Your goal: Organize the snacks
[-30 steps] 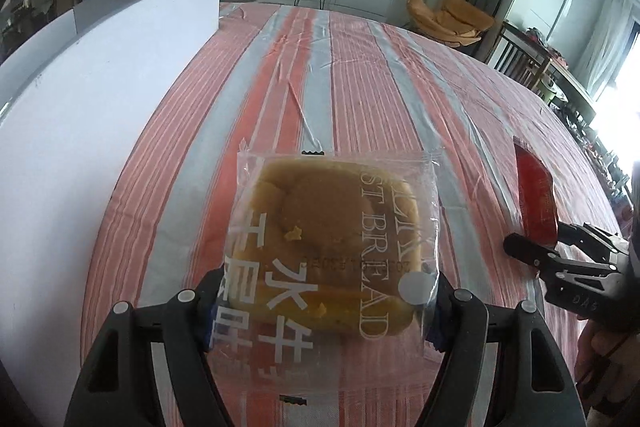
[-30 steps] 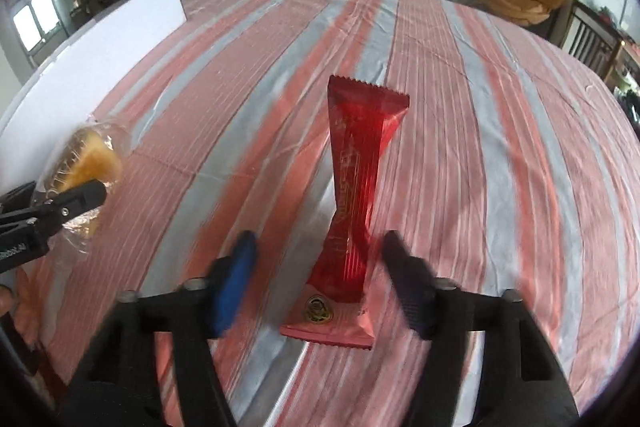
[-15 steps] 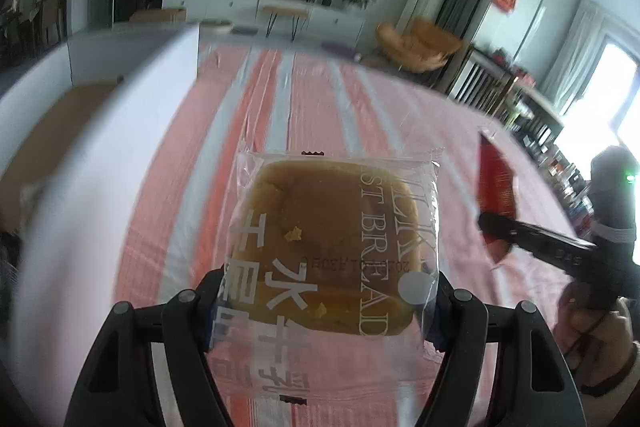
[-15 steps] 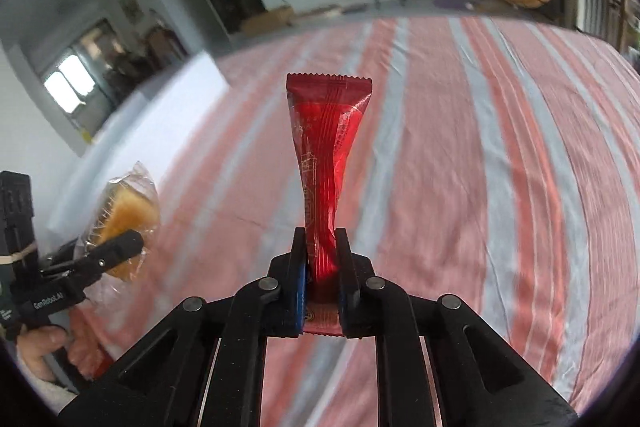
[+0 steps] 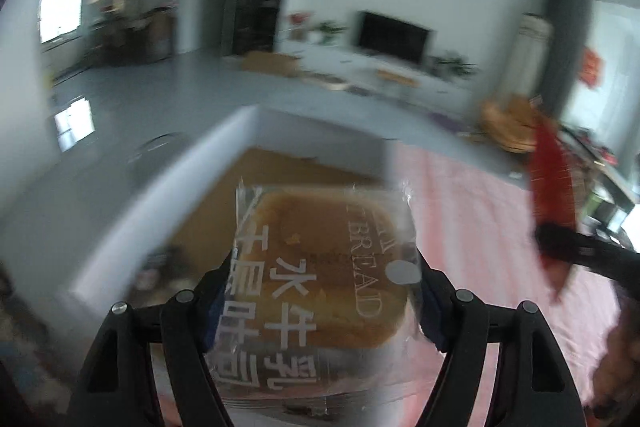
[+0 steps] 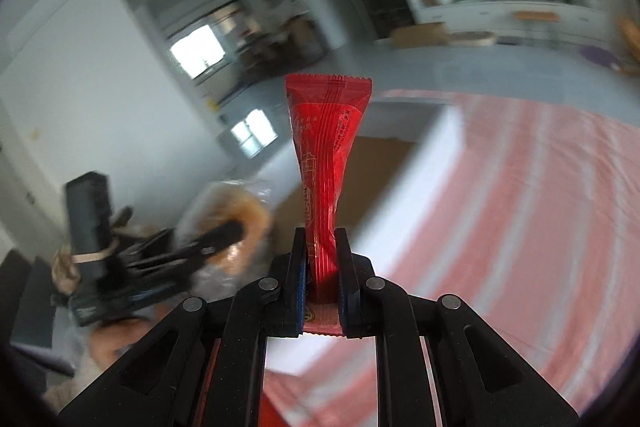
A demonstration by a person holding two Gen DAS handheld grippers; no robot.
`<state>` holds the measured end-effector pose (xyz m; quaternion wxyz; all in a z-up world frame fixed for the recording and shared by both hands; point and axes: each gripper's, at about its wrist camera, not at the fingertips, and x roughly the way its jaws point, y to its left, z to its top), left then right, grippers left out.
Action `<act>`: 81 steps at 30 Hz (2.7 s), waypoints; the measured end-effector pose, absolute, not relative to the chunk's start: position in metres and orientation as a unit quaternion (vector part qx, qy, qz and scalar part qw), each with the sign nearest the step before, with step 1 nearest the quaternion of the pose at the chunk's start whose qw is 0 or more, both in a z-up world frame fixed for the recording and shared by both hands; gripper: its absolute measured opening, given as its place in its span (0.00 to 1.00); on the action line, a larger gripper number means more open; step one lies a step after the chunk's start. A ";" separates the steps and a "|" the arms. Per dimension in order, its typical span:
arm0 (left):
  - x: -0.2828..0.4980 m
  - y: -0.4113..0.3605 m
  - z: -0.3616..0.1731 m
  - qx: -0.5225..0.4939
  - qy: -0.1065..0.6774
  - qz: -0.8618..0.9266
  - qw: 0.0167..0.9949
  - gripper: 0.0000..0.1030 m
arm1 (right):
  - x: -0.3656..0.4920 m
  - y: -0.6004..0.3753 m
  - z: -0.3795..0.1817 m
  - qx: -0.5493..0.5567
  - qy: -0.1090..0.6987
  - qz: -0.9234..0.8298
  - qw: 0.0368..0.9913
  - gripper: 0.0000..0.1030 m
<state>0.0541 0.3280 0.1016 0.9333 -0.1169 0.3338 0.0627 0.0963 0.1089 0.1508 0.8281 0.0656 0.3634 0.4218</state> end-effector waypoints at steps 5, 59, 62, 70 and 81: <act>0.059 0.377 0.071 -0.110 0.367 0.139 0.913 0.77 | 0.100 0.173 0.125 0.041 0.410 0.434 0.801 0.44; 0.007 0.331 0.092 -0.029 0.360 0.260 0.896 1.00 | 0.045 0.186 0.145 -0.135 0.334 0.322 0.876 0.75; 0.008 0.333 0.091 -0.034 0.362 0.257 0.896 1.00 | 0.046 0.190 0.144 -0.136 0.335 0.322 0.875 0.75; 0.011 0.341 0.086 -0.034 0.366 0.267 0.891 1.00 | 0.051 0.195 0.141 -0.139 0.341 0.319 0.873 0.75; 0.013 0.348 0.083 -0.039 0.371 0.271 0.888 1.00 | 0.054 0.199 0.138 -0.142 0.350 0.321 0.868 0.75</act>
